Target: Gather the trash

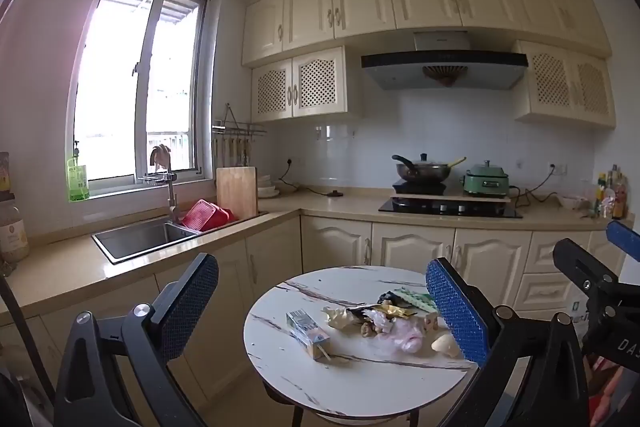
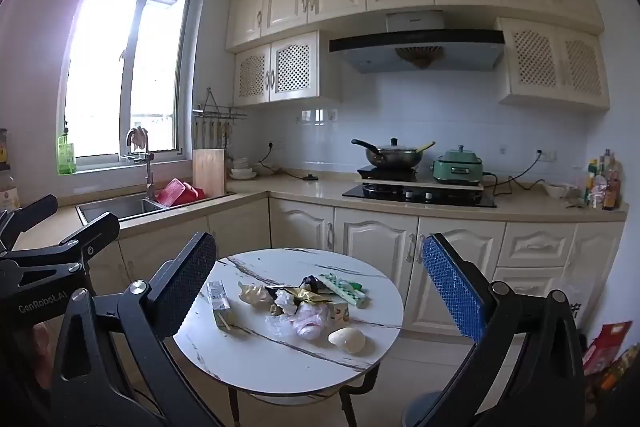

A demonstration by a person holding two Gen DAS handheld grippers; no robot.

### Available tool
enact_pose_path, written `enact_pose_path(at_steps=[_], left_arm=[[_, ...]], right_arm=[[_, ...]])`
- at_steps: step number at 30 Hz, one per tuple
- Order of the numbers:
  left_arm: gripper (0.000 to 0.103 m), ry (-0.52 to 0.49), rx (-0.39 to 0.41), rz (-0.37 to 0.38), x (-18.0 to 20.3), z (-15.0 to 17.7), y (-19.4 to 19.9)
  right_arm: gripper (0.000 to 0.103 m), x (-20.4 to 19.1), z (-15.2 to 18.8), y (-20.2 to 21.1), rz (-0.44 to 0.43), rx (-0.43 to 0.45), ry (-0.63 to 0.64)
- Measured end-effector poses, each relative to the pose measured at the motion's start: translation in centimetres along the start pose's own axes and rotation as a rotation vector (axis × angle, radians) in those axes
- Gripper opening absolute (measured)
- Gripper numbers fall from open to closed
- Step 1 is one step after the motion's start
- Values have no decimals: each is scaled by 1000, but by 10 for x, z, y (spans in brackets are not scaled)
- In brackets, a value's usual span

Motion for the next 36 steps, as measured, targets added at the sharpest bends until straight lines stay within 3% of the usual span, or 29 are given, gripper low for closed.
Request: enact_pose_path(at_steps=[36], left_arm=[[102, -6, -1, 11, 0, 1, 3]], right_arm=[[103, 9, -9, 9, 0, 14, -11]])
Point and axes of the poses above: each gripper's, at about its wrist camera, not at the fingertips, and y roughly against the way its jaws point, x to its right, z to its underside, the point moved 7 cm from there along -y, roughly the way its jaws point, and after that the axes turned 14 degrees about y, right-handed, at the moved point
